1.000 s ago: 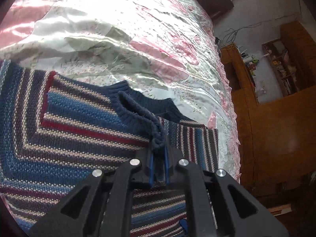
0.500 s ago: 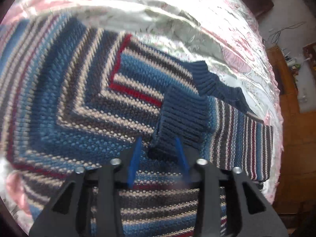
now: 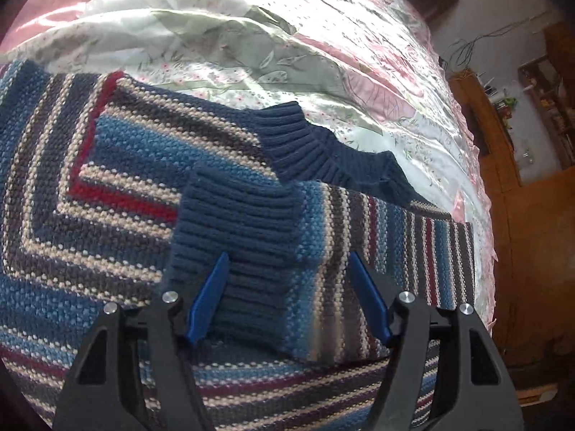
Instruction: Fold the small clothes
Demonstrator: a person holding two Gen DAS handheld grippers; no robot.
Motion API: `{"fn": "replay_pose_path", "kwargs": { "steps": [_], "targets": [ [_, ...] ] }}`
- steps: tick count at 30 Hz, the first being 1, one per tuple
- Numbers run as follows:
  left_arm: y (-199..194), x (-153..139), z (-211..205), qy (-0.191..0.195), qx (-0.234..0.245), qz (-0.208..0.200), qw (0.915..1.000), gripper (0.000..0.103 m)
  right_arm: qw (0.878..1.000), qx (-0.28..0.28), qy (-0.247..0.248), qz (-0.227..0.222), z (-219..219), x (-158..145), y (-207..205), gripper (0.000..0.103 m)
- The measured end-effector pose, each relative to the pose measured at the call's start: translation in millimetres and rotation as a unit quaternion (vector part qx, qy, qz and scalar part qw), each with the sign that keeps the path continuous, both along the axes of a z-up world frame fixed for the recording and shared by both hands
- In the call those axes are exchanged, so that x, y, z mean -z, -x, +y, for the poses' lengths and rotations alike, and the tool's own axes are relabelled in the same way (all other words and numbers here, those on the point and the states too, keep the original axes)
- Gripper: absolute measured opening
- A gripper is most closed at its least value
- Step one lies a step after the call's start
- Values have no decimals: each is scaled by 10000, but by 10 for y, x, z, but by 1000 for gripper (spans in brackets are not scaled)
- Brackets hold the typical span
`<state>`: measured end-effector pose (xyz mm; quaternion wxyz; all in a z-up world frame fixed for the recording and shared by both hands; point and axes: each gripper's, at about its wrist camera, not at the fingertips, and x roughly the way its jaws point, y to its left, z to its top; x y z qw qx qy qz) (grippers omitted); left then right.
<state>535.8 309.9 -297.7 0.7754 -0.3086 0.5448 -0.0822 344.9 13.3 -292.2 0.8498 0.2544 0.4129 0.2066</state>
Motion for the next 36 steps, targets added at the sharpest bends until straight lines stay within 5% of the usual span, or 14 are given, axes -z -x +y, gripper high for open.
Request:
{"fn": "replay_pose_path", "kwargs": {
  "steps": [10, 18, 23, 29, 36],
  "targets": [
    [533, -425, 667, 87, -247, -283, 9993, 74, 9973, -154, 701, -171, 177, -289, 18, 86],
    [1236, -873, 1841, 165, -1062, -792, 9910, 88, 9830, -451, 1704, -517, 622, -604, 92, 89],
    [1665, -845, 3000, 241, -2244, -733, 9714, 90, 9805, -778, 1723, -531, 921, -638, 171, 90],
    [2039, -555, 4020, 835, -3272, -757, 9382, 90, 9785, -1031, 1745, -388, 1269, -551, 201, 90],
    [1968, -327, 4342, 598, -3577, -741, 9290, 90, 9745, -1211, 1870, -280, 1484, -446, 197, 90]
  ]
}}
